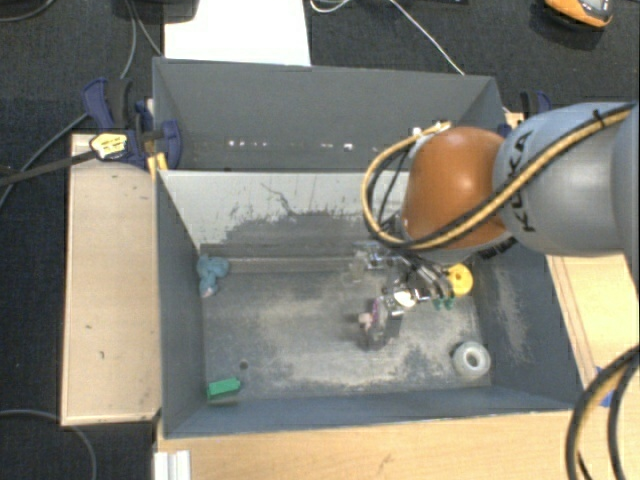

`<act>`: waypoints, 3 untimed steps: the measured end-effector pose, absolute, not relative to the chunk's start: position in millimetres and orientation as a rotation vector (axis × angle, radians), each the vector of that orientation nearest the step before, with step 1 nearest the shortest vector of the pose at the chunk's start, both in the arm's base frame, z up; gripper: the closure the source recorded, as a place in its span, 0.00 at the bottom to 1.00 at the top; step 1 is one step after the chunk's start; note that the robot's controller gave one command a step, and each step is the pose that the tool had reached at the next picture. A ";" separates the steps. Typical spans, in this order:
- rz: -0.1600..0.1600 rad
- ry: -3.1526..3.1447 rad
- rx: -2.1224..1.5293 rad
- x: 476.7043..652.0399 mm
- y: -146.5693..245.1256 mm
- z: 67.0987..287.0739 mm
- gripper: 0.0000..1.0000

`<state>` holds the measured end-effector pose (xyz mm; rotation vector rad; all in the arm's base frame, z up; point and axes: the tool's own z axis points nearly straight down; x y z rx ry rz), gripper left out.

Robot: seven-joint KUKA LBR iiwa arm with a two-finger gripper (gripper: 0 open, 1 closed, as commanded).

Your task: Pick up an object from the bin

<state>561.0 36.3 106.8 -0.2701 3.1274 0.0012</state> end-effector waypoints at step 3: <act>-0.002 2.905 -1.157 575.3 -0.4 70.8 0.00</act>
Offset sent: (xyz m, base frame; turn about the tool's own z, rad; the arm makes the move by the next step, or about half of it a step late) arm 0.0072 -0.0303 -0.0039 -0.5538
